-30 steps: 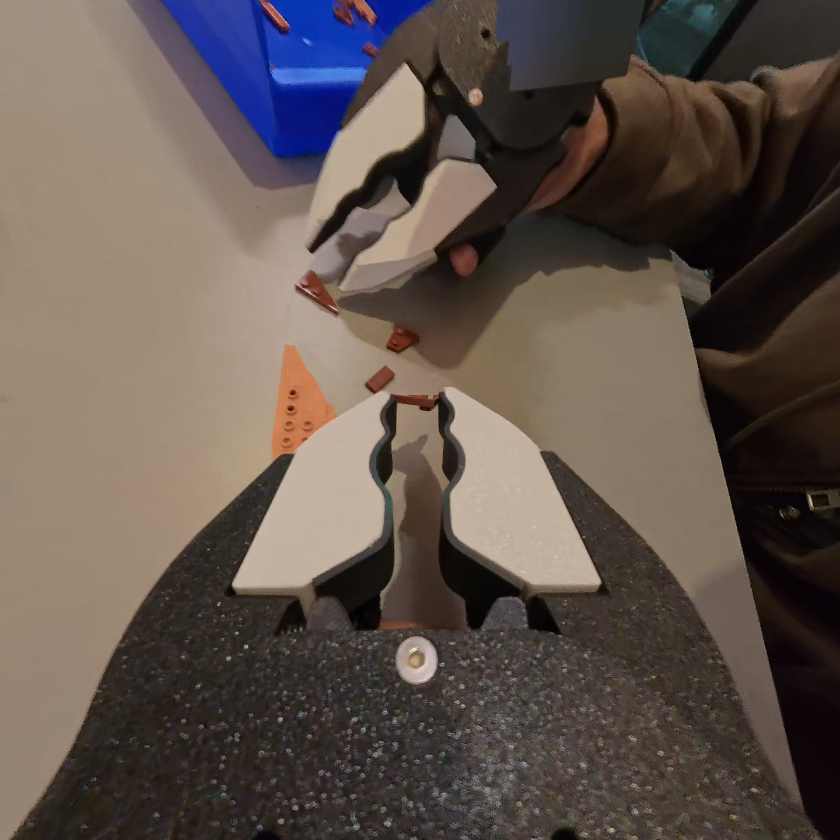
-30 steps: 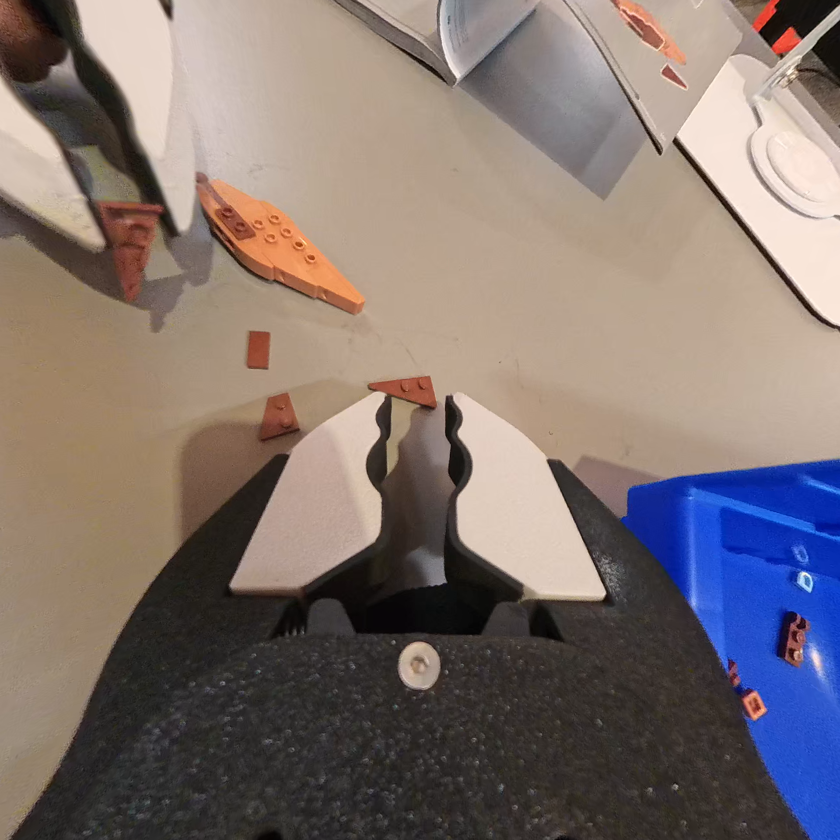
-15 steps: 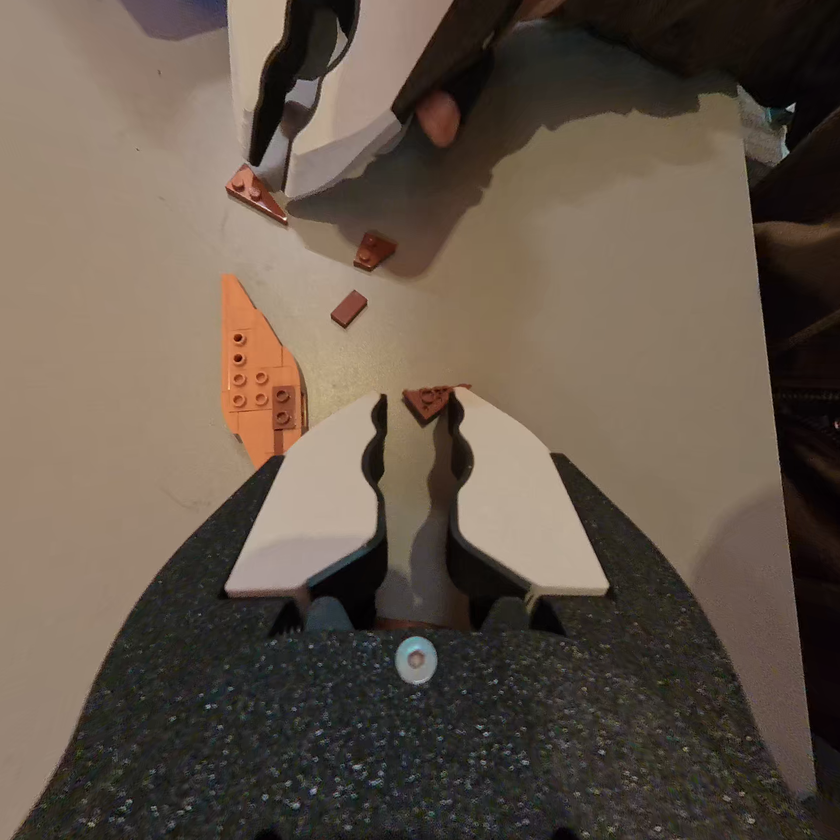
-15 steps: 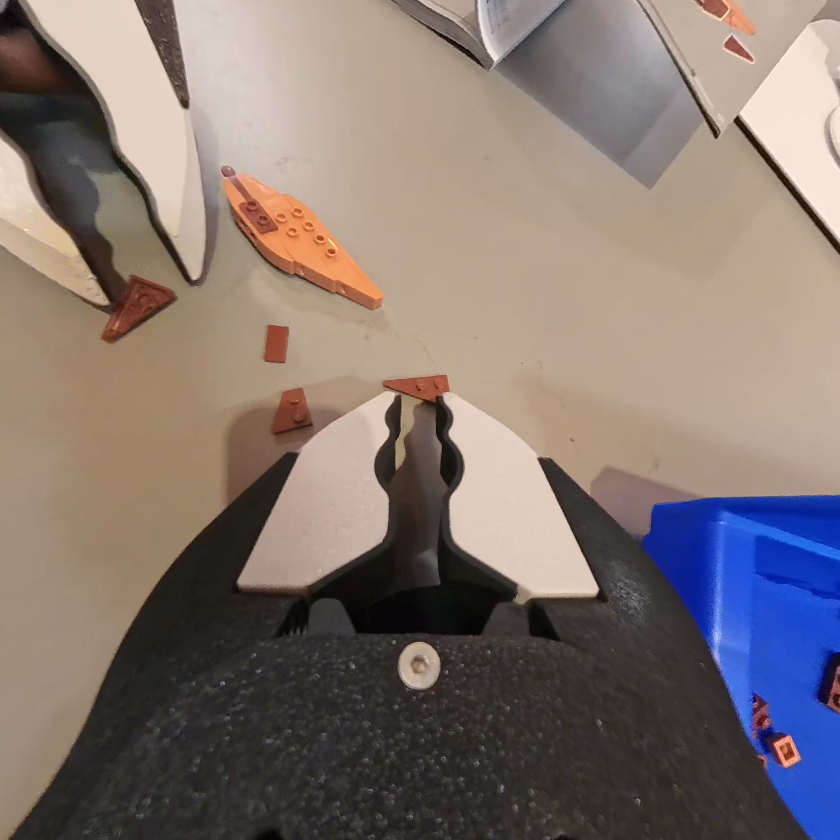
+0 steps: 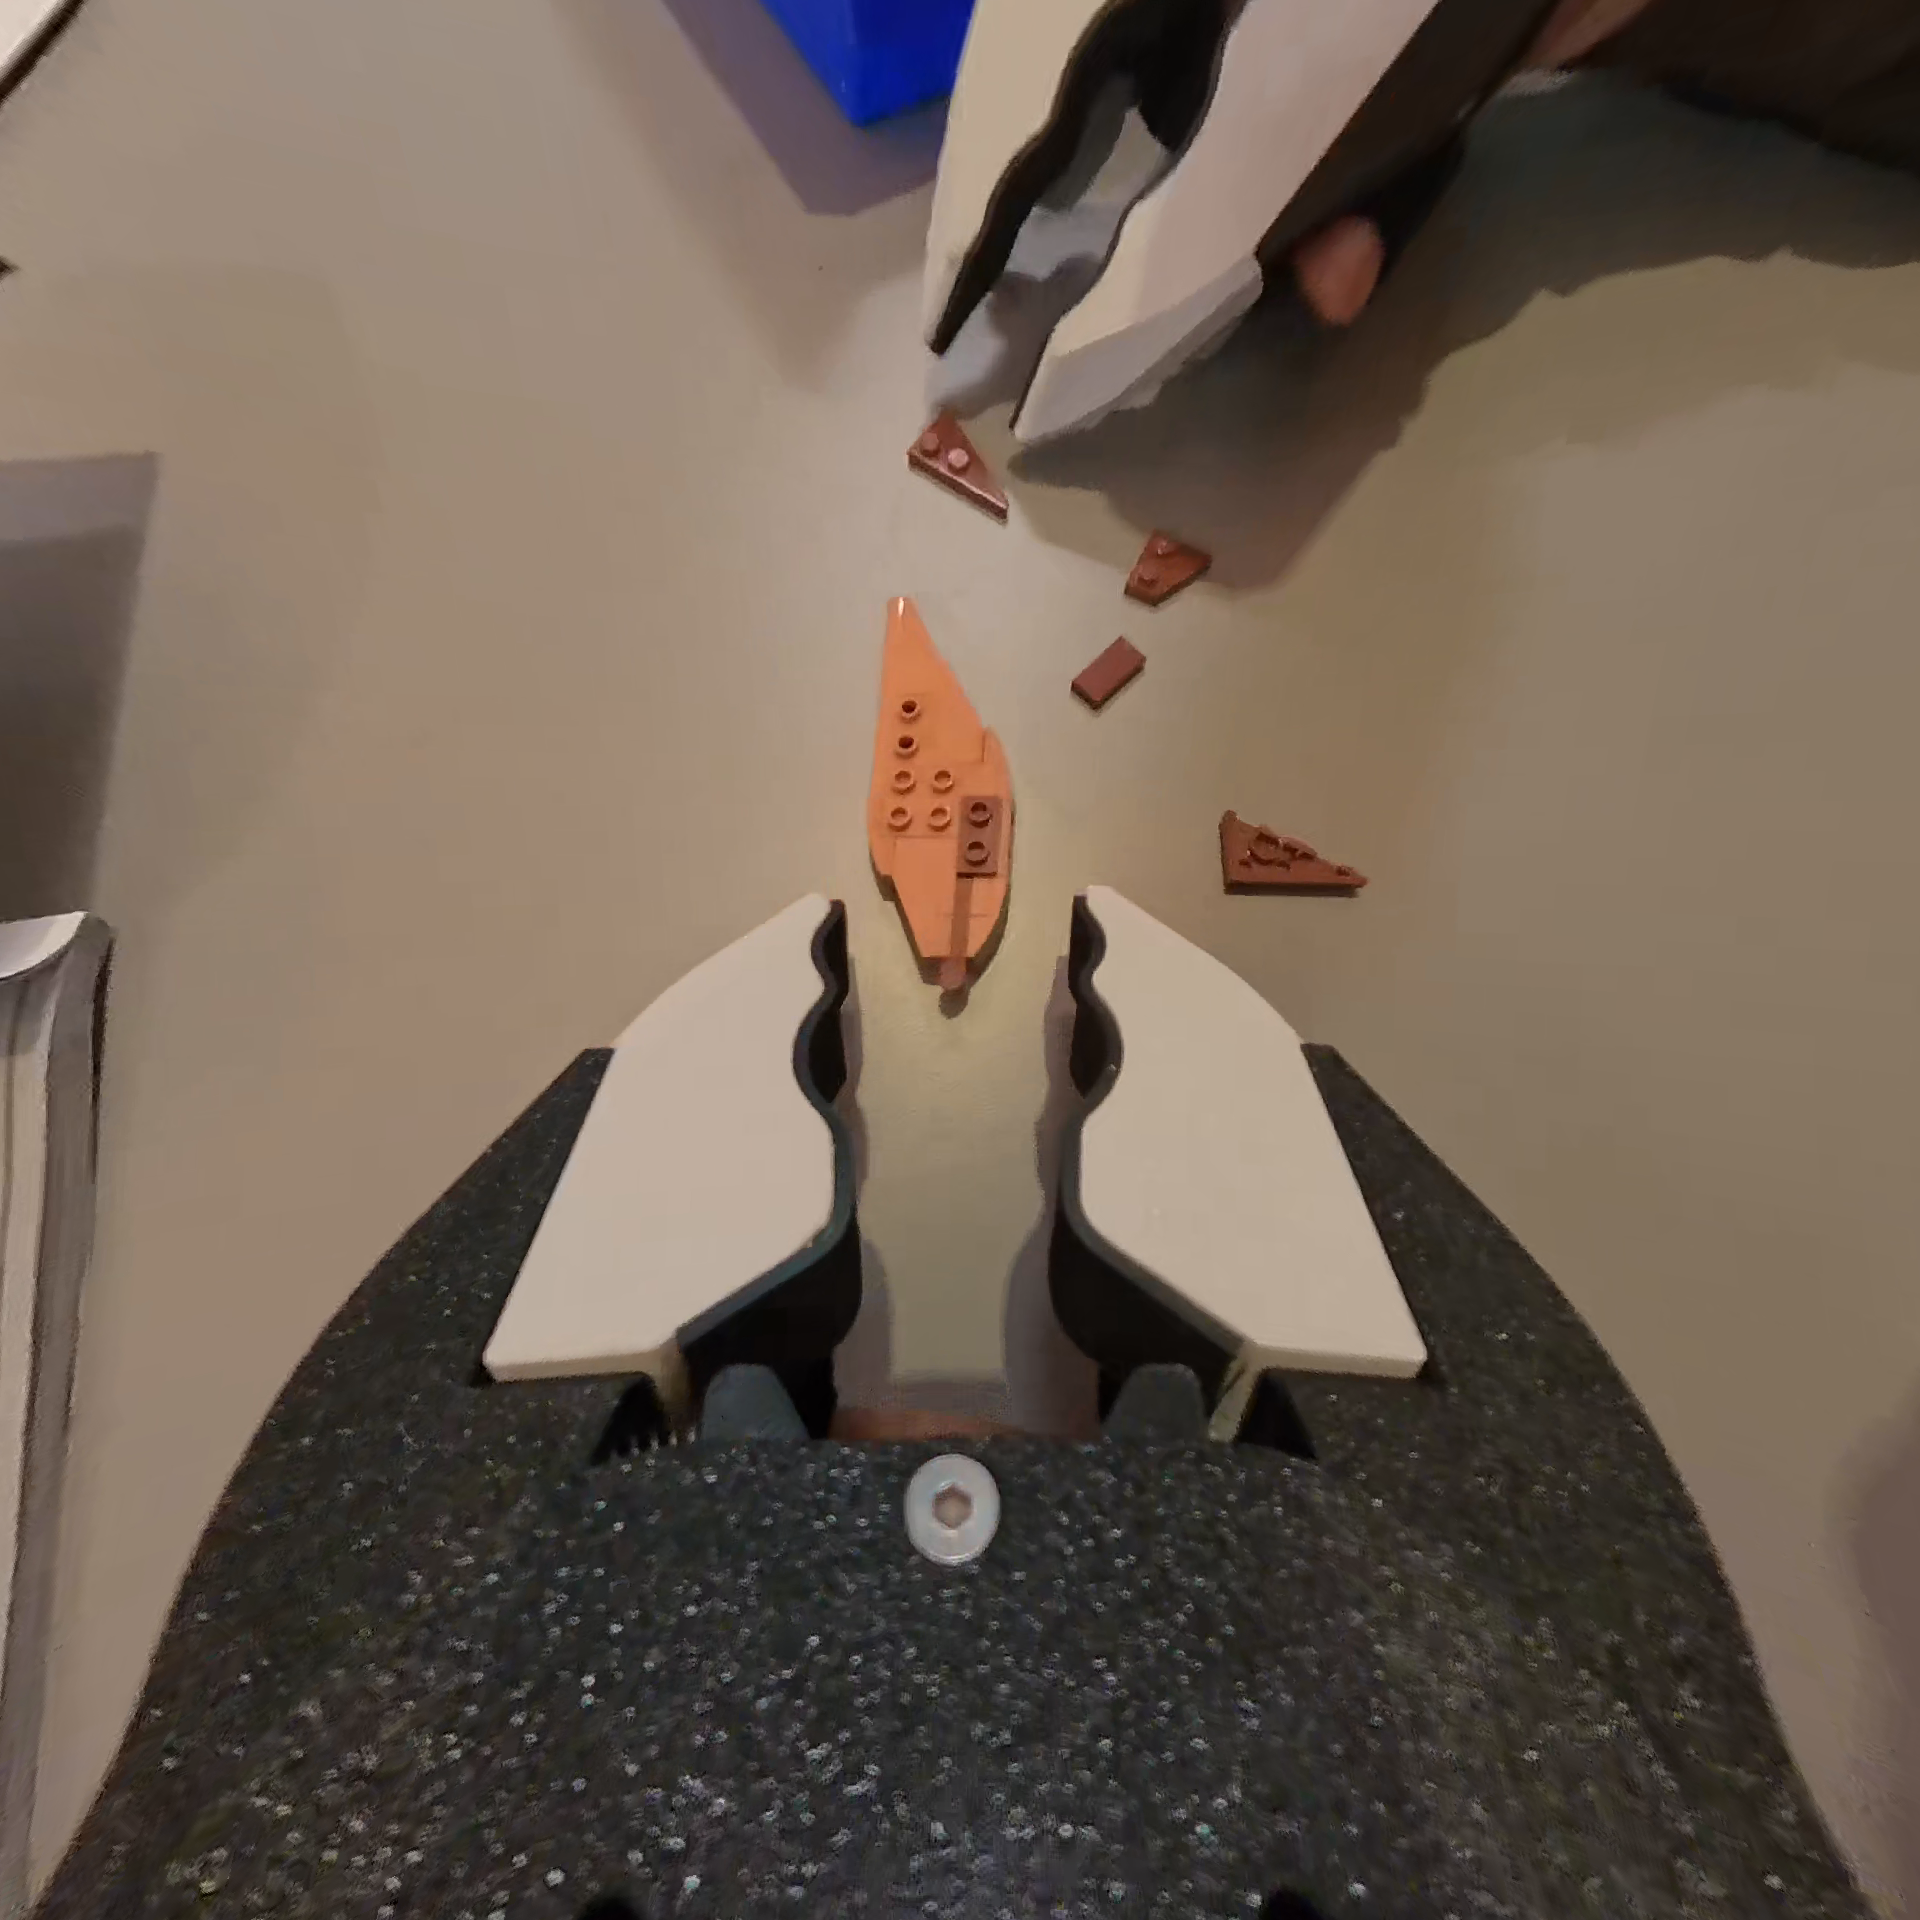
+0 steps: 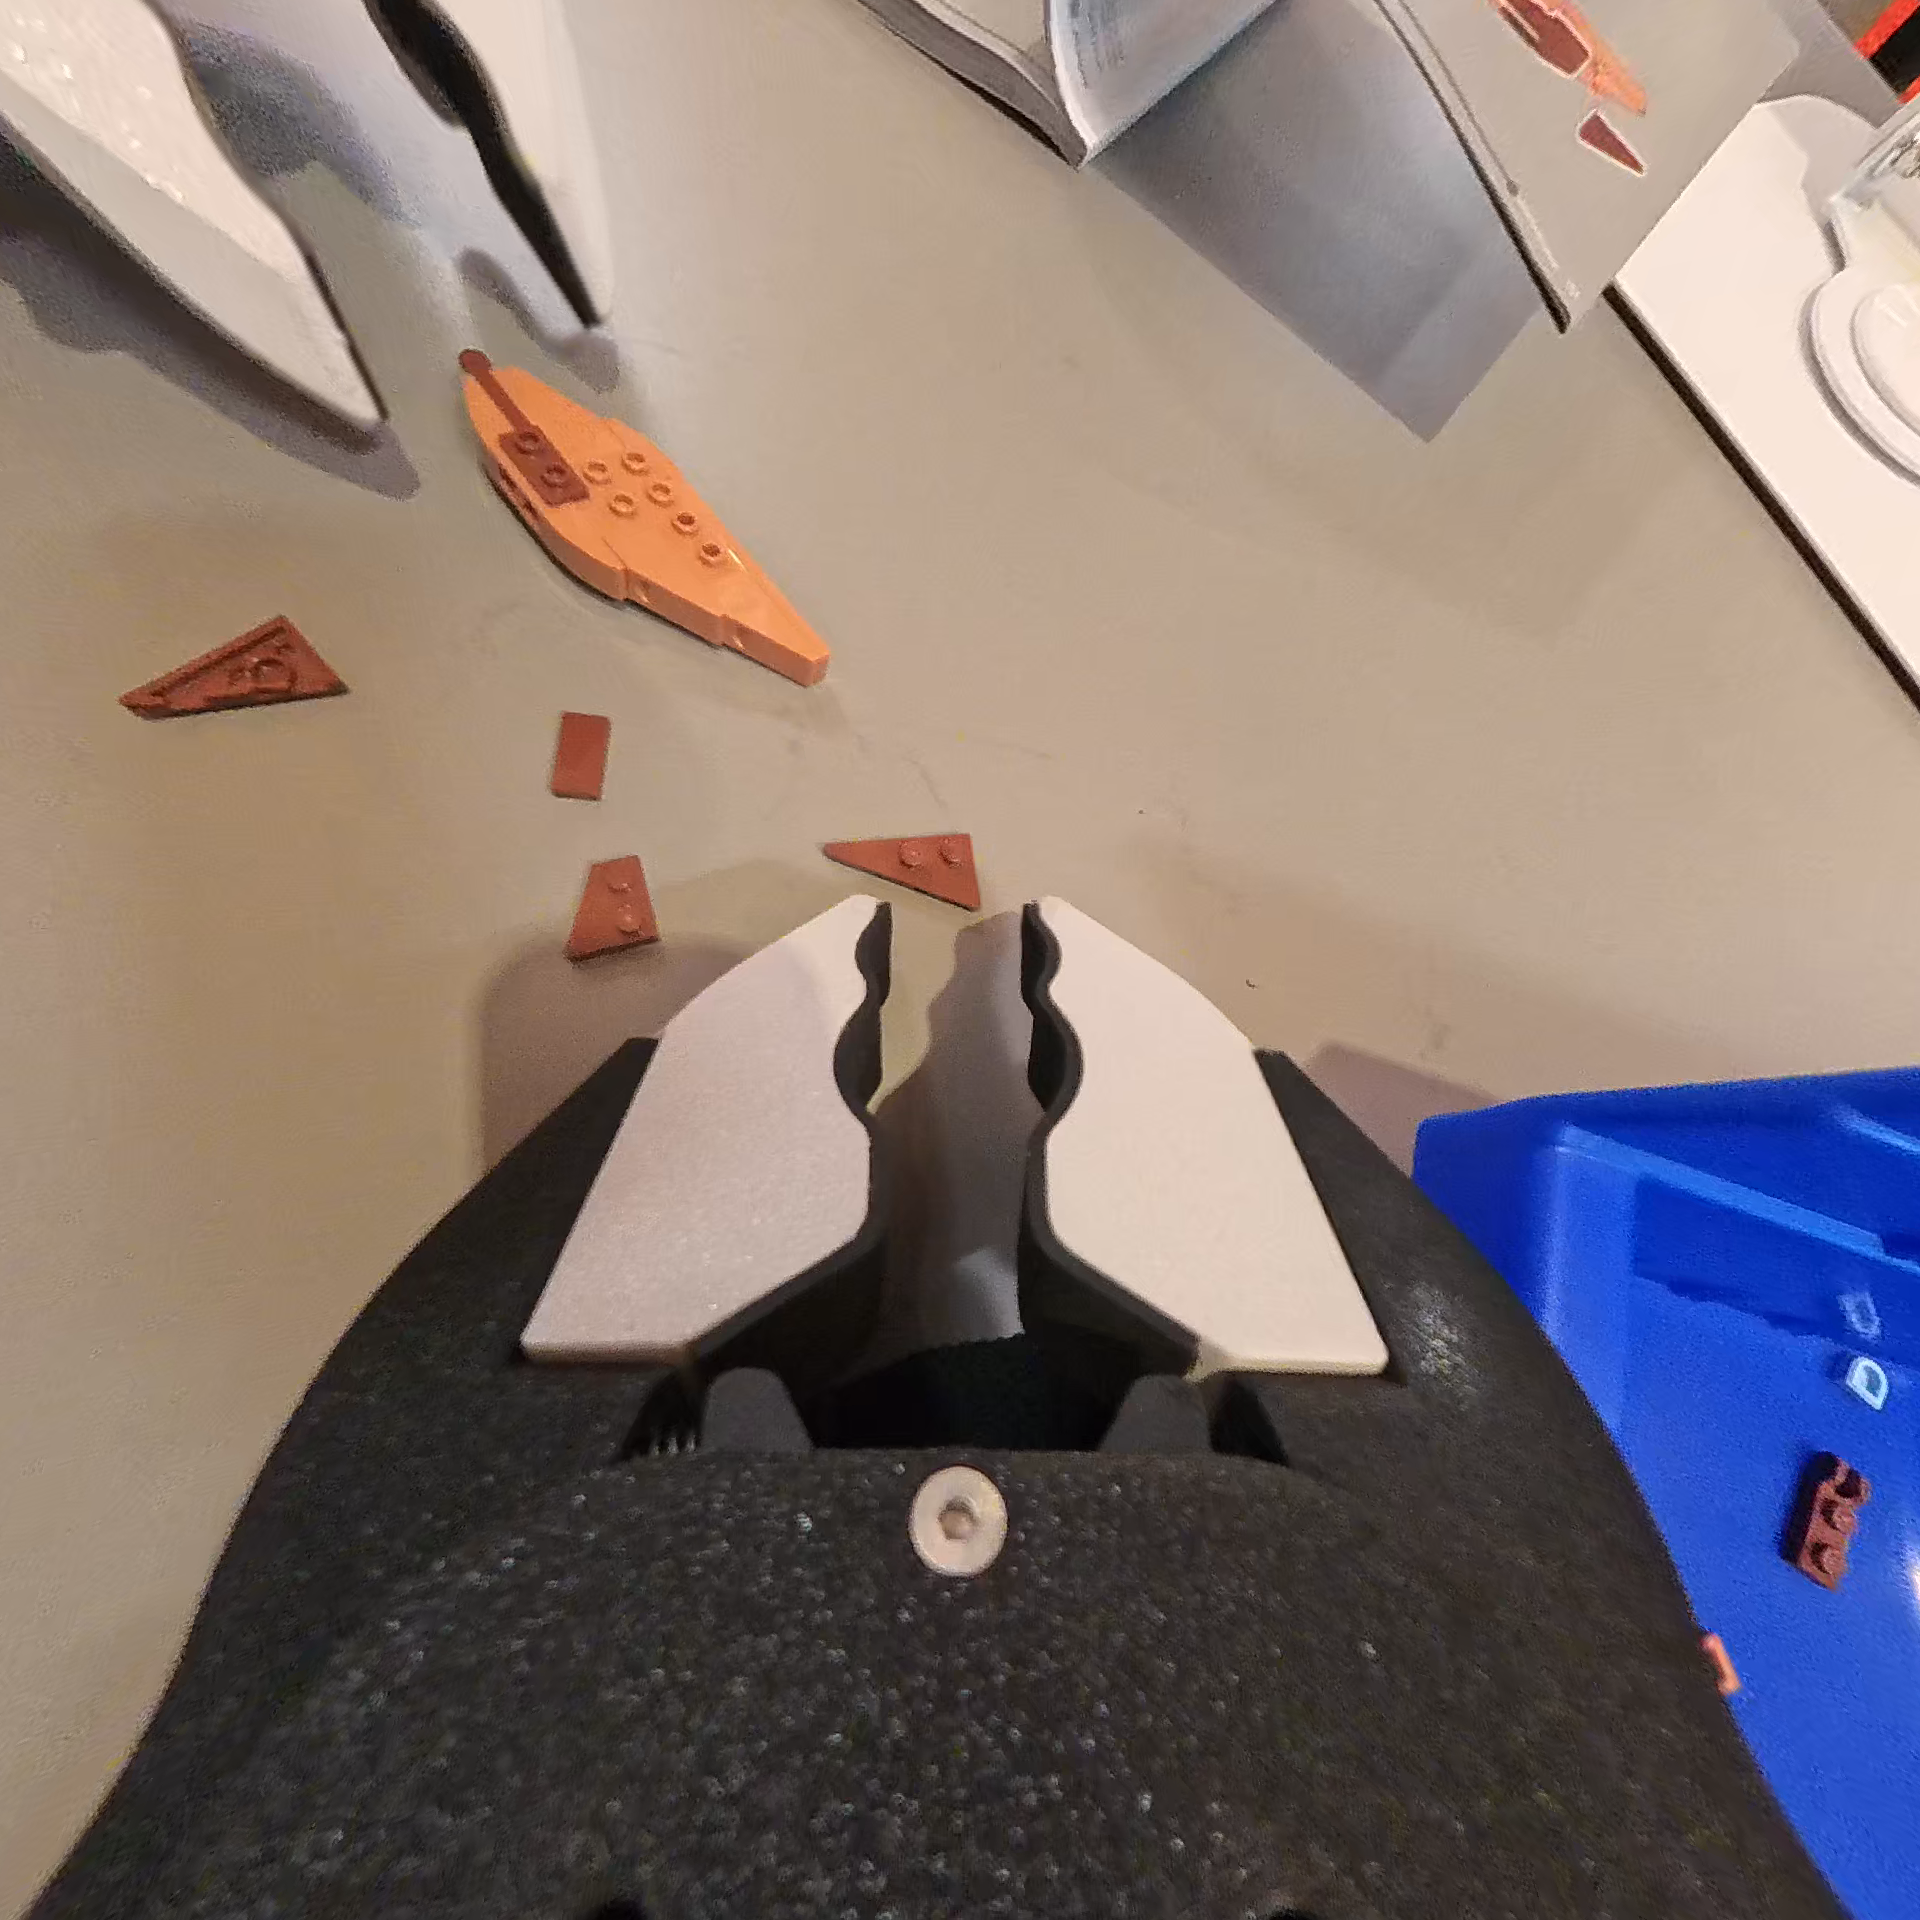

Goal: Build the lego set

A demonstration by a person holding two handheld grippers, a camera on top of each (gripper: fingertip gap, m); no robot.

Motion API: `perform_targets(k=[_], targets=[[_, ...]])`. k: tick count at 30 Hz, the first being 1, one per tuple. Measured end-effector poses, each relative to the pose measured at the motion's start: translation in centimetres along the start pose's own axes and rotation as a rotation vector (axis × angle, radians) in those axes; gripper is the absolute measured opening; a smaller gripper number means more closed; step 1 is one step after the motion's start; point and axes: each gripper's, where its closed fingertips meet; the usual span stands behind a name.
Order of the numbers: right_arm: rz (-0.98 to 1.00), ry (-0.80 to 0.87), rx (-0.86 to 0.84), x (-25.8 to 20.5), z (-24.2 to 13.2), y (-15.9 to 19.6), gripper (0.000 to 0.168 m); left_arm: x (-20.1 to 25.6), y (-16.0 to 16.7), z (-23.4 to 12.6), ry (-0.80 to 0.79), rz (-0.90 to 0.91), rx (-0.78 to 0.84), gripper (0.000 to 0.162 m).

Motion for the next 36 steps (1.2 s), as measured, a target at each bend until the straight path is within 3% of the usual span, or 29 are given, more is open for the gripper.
perform_targets(k=[8,14,21,31,36], targets=[[0.003,-0.016,-0.003,0.1,0.2,-0.1,0.025,0.4,0.7,1.5,-0.008,0.028,-0.049,0.037],[-0.010,-0.071,-0.012,-0.3,0.9,-0.5,0.024,0.0,0.5,1.7,-0.037,0.018,-0.047,0.025],[-0.024,-0.125,-0.022,-0.9,1.3,-0.7,0.000,0.0,0.5,1.8,-0.038,0.010,-0.046,0.023],[-0.160,-0.103,0.034,-1.4,0.9,-1.2,0.001,-0.1,0.4,1.6,-0.047,0.010,-0.046,0.023],[-0.111,-0.138,0.009,-0.7,1.4,-1.2,0.022,-0.1,0.3,1.5,-0.047,0.011,-0.041,0.023]])
Point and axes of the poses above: each gripper's, where its closed fingertips meet, z out along the fingers, y out of its underside, x = y × z across the jaws, and after that the axes turned 4 degrees about -y, right-handed
